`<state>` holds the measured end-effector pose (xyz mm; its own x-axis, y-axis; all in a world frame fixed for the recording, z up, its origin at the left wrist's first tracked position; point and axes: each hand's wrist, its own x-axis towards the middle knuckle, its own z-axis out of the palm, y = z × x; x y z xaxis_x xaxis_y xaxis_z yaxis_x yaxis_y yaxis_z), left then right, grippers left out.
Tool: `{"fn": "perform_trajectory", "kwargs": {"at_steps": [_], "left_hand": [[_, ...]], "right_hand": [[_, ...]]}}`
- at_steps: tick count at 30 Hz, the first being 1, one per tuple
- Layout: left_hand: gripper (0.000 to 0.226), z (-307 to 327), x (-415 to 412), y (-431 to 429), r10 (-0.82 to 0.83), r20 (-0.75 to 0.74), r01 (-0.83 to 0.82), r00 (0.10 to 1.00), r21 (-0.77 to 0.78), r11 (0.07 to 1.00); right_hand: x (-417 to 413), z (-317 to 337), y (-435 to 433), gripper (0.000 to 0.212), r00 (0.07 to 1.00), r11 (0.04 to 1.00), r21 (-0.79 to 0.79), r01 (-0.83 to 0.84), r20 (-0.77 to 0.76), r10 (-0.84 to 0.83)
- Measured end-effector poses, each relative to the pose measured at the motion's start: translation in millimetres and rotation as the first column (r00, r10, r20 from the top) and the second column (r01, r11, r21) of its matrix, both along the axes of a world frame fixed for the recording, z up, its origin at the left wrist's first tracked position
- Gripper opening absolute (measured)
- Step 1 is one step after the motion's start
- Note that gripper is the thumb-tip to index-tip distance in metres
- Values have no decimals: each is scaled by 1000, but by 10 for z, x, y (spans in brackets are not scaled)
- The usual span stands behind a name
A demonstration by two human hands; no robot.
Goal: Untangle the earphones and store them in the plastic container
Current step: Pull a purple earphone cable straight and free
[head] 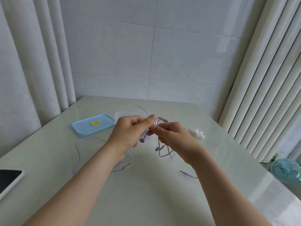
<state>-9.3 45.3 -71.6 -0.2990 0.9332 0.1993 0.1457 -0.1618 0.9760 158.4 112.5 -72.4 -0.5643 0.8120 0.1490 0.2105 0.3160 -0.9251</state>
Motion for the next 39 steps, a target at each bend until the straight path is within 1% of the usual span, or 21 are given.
{"fn": "perform_trajectory", "kwargs": {"at_steps": [2,4,6,8,11,12,14,16,17,19,21,24,26,28,30,31,32,34,36,37,39], "left_hand": [[26,-18,18,-2,44,-67,-42,997,38,998],[23,-34,16,3,102,-93,-97,991,54,994],[24,-42,-3,14,127,-64,-123,990,55,991],[23,-38,-17,11,133,-90,-128,987,61,990],[25,-54,3,10,121,-180,-113,976,55,992],[26,-64,15,11,117,-194,-109,974,51,993],[26,-83,39,17,115,-190,-109,975,39,993],[25,-100,43,26,131,-184,-128,974,27,991],[25,-99,51,28,146,-172,-144,974,22,989],[22,-99,62,37,186,-102,-184,977,26,983],[18,-90,76,42,196,18,-196,980,16,980],[11,-92,91,50,211,159,-210,964,-24,977],[8,-85,91,63,216,243,-210,946,-53,976],[9,-59,104,68,176,357,-152,917,-95,984],[11,-9,96,60,107,462,-47,880,-139,989],[11,10,75,53,76,504,6,860,-158,987],[11,21,47,50,50,542,54,839,-174,983],[12,16,-16,44,9,601,140,799,-200,970],[12,6,-46,25,-29,629,203,777,-206,957],[13,7,-53,13,-44,637,222,769,-202,954],[15,5,-61,4,-65,630,235,773,-191,953]], "right_hand": [[-11,7,-44,36,1000,999,50,17,6,-18],[-27,5,-52,35,998,996,65,59,-5,-59],[-51,16,-73,28,996,996,23,82,-23,-81],[-73,32,-98,25,995,995,-6,98,-22,-98],[-92,39,-132,31,980,976,102,191,41,-196],[-104,35,-153,36,970,964,135,229,46,-237],[-132,-15,-133,45,943,916,251,311,41,-332],[-168,-77,-96,35,927,883,306,355,9,-376],[-186,-103,-79,31,931,893,270,359,-32,-365],[-229,-118,-63,28,933,933,101,346,-142,-331],[-233,-103,-72,23,926,956,-62,286,-239,-292],[-226,-98,-97,14,897,945,-233,228,-328,-297],[-221,-87,-91,11,876,928,-319,192,-370,-308],[-200,-66,-103,8,861,903,-416,103,-418,-291],[-177,-53,-86,17,867,878,-479,0,-437,-239],[-161,-46,-82,20,881,882,-471,-25,-427,-203],[-143,-39,-72,20,900,905,-424,-25,-404,-164],[-109,-9,-76,20,933,967,-253,-1,-349,-91],[-100,27,-107,22,946,992,-122,-16,-323,-25],[-101,39,-128,21,947,996,-93,-19,-321,-12],[-116,41,-145,16,952,998,-47,31,-303,-44]]}}
